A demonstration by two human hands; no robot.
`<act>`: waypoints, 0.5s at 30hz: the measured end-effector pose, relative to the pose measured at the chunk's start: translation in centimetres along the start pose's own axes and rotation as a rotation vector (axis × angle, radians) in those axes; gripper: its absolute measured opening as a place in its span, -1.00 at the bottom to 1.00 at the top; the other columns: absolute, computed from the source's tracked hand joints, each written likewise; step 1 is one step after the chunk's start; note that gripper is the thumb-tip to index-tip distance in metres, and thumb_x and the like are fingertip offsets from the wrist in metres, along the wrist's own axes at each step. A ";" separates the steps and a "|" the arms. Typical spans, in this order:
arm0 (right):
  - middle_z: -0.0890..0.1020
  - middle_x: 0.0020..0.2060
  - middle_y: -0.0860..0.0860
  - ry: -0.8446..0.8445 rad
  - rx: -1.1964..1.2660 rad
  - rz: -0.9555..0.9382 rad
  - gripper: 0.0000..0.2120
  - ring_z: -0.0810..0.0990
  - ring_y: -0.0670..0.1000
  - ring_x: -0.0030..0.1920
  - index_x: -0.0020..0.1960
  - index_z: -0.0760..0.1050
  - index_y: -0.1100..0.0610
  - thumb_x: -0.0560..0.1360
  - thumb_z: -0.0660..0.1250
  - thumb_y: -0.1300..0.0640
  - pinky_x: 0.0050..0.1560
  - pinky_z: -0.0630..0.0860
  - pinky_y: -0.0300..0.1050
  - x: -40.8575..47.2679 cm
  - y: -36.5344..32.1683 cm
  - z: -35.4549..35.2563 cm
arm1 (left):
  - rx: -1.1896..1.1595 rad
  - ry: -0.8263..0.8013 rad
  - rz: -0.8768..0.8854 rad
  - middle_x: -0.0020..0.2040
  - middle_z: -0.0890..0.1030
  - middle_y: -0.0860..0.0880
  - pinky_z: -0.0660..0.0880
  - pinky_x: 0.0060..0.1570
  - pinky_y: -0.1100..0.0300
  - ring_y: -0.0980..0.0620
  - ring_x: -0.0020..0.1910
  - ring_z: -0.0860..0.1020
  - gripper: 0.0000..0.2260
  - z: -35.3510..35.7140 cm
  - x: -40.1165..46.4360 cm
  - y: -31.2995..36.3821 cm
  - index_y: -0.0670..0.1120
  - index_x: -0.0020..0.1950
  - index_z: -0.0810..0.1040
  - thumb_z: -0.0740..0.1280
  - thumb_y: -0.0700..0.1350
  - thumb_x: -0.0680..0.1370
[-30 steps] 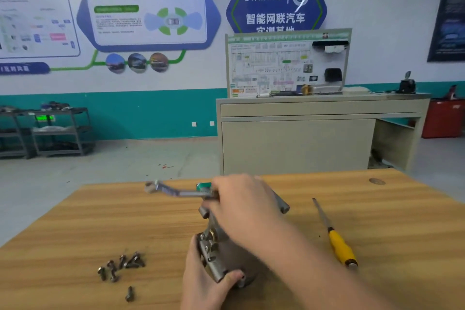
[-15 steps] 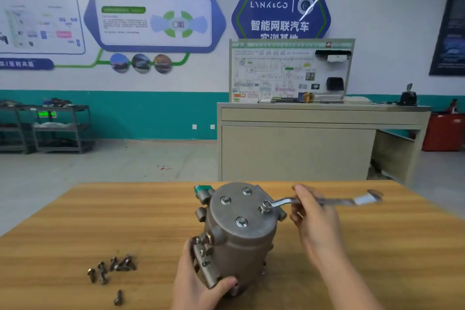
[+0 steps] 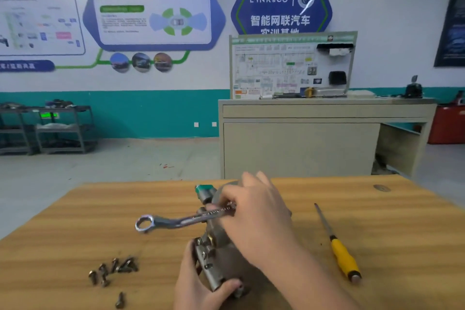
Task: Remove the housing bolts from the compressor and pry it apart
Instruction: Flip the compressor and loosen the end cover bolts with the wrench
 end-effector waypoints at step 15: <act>0.49 -0.50 0.02 0.326 1.286 0.858 -0.77 0.40 -0.09 -0.52 -0.25 0.64 0.15 0.36 0.38 -0.02 -0.58 0.29 -0.30 -5.3 12.7 1.2 | -0.149 -0.055 0.051 0.09 0.53 0.19 0.32 -0.06 0.66 0.53 0.01 0.47 0.28 0.4 0.4 1.1 -0.11 0.33 0.33 0.49 0.48 -0.26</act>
Point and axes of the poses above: each hand's wrist, its own x-axis towards the middle knuckle, its own z-axis out of the palm, y = z × x, the point moved 2 cm from there along x, towards the middle knuckle
